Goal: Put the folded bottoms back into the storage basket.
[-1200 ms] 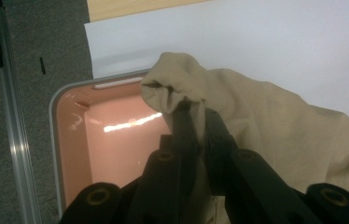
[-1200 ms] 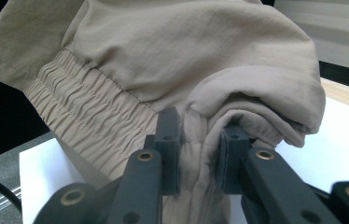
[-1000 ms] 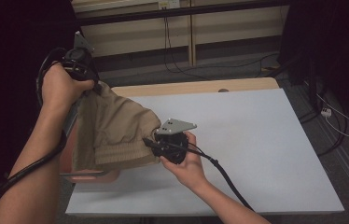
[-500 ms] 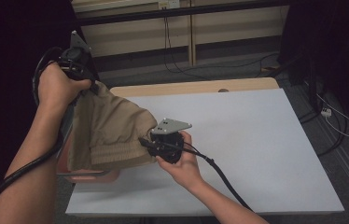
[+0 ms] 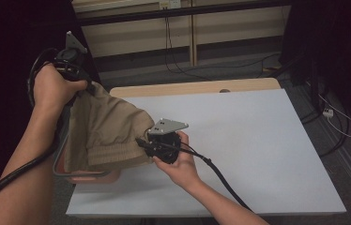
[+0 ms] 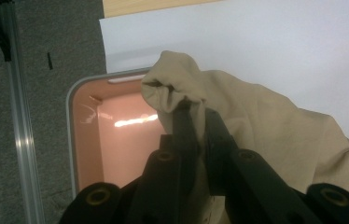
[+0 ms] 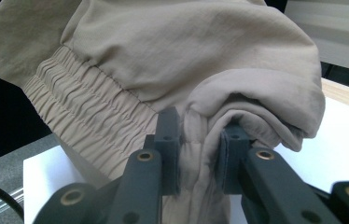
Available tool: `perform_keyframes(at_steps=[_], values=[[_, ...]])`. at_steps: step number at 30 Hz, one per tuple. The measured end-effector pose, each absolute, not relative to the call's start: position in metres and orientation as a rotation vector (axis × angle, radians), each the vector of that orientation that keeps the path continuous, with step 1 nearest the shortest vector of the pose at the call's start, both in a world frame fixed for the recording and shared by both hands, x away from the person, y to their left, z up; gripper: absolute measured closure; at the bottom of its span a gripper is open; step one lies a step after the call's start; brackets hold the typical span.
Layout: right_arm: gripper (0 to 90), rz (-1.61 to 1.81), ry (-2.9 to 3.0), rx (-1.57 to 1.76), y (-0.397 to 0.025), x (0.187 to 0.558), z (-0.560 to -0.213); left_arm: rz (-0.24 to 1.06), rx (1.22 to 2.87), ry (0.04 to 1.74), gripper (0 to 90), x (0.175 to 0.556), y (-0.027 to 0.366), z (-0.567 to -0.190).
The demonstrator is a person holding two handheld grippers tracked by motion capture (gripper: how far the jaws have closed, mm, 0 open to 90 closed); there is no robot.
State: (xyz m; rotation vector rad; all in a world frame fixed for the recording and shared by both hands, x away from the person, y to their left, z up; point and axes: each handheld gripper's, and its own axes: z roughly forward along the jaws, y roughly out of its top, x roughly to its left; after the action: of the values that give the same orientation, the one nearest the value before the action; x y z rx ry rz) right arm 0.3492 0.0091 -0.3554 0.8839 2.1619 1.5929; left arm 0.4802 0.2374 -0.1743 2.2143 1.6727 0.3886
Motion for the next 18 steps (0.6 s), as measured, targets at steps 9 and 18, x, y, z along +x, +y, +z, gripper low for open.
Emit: perform_keyframes(at_steps=[9, 18], values=[[74.3, 1.590, 2.173, 0.875, 0.018, 0.351, -0.356, 0.389, 2.209, 1.678, 86.3, 0.482, 0.244, -0.177], [74.2, 1.598, 2.182, 0.871, 0.026, 0.352, -0.357, 0.400, 2.206, 1.688, 86.3, 0.483, 0.249, -0.179]])
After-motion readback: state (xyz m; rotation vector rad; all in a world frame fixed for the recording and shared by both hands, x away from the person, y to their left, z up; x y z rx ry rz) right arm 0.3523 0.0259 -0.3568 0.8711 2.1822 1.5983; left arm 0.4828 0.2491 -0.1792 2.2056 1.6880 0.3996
